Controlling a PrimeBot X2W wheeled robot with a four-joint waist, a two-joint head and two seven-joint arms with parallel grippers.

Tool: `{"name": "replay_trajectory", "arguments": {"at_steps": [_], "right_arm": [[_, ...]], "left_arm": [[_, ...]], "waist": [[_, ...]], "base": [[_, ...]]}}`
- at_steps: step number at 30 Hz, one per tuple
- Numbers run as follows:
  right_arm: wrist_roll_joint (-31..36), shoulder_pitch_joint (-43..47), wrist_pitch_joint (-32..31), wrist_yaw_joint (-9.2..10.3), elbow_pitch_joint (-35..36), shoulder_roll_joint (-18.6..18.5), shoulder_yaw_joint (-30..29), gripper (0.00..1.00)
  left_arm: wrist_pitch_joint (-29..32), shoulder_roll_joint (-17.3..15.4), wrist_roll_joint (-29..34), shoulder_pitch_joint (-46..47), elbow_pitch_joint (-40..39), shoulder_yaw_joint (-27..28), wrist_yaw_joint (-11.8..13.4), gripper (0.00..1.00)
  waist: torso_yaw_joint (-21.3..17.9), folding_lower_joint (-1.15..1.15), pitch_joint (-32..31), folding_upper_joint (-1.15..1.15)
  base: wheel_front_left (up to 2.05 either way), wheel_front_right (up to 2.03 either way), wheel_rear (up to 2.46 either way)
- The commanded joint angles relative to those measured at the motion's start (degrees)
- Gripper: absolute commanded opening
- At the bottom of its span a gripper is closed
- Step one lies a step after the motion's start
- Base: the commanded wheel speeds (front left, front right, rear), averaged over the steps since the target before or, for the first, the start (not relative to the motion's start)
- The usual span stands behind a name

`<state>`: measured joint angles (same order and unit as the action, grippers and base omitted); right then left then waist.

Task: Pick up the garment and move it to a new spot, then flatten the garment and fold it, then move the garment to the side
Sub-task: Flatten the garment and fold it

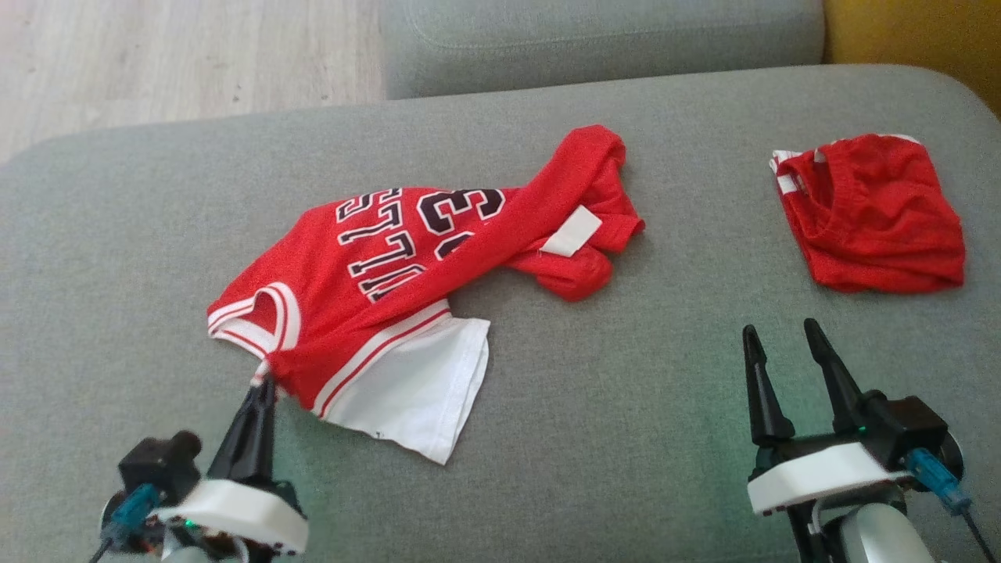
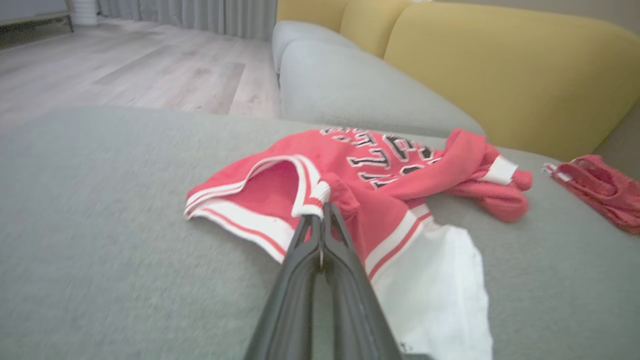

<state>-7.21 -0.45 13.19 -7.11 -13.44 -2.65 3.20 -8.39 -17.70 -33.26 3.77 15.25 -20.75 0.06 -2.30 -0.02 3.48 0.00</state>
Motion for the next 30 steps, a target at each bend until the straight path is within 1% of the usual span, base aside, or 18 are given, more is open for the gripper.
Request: {"name": "replay_trajectory", "arguments": {"at_steps": [1, 6, 11, 14, 15, 16, 17, 18, 19, 20, 25, 30], "right_arm": [[0.06, -1.51, 0.3, -0.37, 1.92, -0.22, 1.2, 1.0], [0.8, -2.57, -0.44, -0.37, 2.84, -0.22, 1.29, 1.0], [1.23, -3.06, -0.81, -0.37, 3.39, -0.22, 1.46, 1.0], [1.32, -3.2, -0.96, -0.37, 3.29, -0.22, 1.49, 1.0], [1.34, -3.22, -0.99, -0.37, 3.21, -0.22, 1.49, 1.0], [1.34, -3.2, -1.01, -0.37, 3.13, -0.22, 1.48, 1.0], [1.33, -3.16, -1.03, -0.37, 3.05, -0.22, 1.46, 1.0], [1.29, -3.1, -1.03, -0.37, 2.97, -0.22, 1.46, 1.0], [1.25, -3.01, -1.02, -0.37, 2.87, -0.22, 1.48, 1.0], [1.2, -2.92, -0.99, -0.37, 2.73, -0.22, 1.49, 1.0], [0.91, -2.54, -0.9, -0.37, 2.27, -0.22, 1.49, 1.0], [0.6, -2.04, -0.73, -0.37, 1.97, -0.22, 1.41, 1.0]], "left_arm": [[-0.38, -1.41, -0.72, 3.28, -0.35, 3.13, 0.31, 0.0], [-2.83, -0.98, -1.87, 6.2, 6.17, 4.81, -0.42, 0.0], [-4.82, -0.39, -1.06, 10.66, 11.32, 5.33, -0.91, 0.0], [-5.66, -0.31, -0.31, 13.0, 13.02, 5.82, -1.04, 0.0], [-5.9, -0.31, -0.04, 13.6, 13.37, 6.09, -1.06, 0.07], [-6.09, -0.3, 0.31, 14.04, 13.58, 6.36, -0.97, 0.11], [-6.23, -0.27, 0.59, 14.33, 13.75, 6.58, -0.94, 0.17], [-6.33, -0.24, 0.95, 14.47, 13.87, 6.69, -0.94, 0.34], [-6.4, -0.16, 1.36, 14.51, 13.85, 6.72, -0.97, 0.83], [-6.46, 0.04, 1.65, 14.4, 13.77, 6.72, -1.05, 1.0], [-6.57, 1.3, 2.59, 13.11, 11.99, 6.59, -1.61, 1.0], [-6.59, 3.7, 4.23, 9.57, 7.11, 6.56, -2.0, 1.0]], "waist": [[-0.28, 0.02, 0.65, 0.0], [-1.08, 0.02, 2.93, 0.0], [-1.54, 0.02, 4.51, 0.0], [-1.53, 0.02, 4.52, 0.0], [-1.47, 0.02, 4.37, 0.0], [-1.39, 0.02, 4.15, 0.0], [-1.29, 0.02, 3.88, 0.0], [-1.18, 0.02, 3.58, 0.0], [-1.08, 0.02, 3.24, 0.0], [-0.98, 0.02, 2.91, 0.0], [-0.49, 0.02, 1.67, 0.0], [0.11, 0.02, 0.38, 0.0]], "base": [[0.0, 0.0, 0.0], [0.0, 0.0, 0.0], [0.0, 0.0, 0.0], [0.0, 0.0, 0.0], [0.0, 0.0, 0.0], [0.0, 0.0, 0.0], [0.0, 0.0, 0.0], [0.0, 0.0, 0.0], [0.0, 0.0, 0.0], [0.0, 0.0, 0.0], [0.0, 0.0, 0.0], [0.0, 0.0, 0.0]]}}
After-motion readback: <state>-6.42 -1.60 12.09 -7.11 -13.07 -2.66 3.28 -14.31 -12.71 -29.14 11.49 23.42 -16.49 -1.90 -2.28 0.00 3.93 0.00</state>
